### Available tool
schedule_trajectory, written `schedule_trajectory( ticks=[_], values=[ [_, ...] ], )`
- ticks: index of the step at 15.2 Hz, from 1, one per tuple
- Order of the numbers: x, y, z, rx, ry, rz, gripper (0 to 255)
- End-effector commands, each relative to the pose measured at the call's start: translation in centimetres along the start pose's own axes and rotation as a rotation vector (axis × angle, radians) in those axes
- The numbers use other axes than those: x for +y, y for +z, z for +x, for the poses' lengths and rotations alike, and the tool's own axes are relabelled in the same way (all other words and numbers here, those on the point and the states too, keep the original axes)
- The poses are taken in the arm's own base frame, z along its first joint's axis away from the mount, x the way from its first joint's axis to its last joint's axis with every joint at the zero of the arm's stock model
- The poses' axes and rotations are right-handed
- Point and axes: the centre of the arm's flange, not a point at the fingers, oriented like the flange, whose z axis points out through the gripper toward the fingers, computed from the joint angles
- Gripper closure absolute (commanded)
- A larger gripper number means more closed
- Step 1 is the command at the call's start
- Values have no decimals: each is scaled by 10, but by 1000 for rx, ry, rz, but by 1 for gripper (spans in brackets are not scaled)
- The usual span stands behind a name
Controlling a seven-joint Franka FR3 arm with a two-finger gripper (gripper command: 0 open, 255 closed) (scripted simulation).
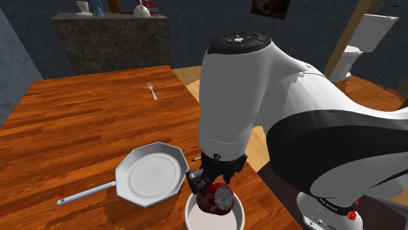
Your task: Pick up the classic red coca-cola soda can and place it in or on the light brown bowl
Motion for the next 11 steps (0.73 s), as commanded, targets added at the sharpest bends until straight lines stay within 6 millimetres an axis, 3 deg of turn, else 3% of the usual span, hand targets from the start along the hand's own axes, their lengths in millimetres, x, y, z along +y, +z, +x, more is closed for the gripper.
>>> schedule_trajectory(
  ticks=[1, 3, 10, 11],
  values=[
    [-1, 11, -1, 1, 0, 1, 255],
    [-1, 19, -1, 1, 0, 1, 255],
    [-1, 19, -1, 1, 0, 1, 255],
    [-1, 19, -1, 1, 0, 1, 0]
  ],
)
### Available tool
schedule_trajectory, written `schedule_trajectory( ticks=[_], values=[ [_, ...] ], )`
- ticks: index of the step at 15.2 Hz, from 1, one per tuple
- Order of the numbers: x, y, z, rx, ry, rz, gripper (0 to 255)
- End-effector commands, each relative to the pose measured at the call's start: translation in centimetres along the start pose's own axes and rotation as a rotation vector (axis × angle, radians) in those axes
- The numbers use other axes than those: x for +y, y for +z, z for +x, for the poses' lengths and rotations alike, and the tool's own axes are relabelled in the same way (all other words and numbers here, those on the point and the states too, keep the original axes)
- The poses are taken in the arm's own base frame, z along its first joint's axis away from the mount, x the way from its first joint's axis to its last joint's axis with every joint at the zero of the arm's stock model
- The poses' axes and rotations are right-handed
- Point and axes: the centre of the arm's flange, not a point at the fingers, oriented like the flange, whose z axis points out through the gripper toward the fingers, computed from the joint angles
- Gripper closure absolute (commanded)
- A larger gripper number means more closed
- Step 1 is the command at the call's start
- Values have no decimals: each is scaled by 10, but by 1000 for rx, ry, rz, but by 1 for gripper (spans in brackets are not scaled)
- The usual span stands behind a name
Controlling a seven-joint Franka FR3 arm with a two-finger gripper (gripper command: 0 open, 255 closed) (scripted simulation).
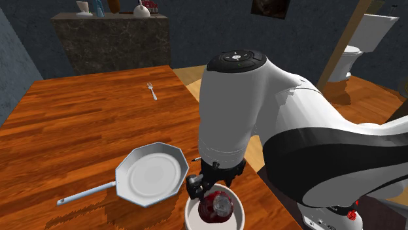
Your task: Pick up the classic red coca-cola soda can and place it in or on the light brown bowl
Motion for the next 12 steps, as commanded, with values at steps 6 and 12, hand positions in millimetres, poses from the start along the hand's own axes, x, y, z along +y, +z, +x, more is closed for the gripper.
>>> schedule_trajectory(
  ticks=[6, 12],
  values=[
    [0, -13, 0, 0, 0, 0, 0],
    [0, -50, 0, 0, 0, 0, 0]
  ],
)
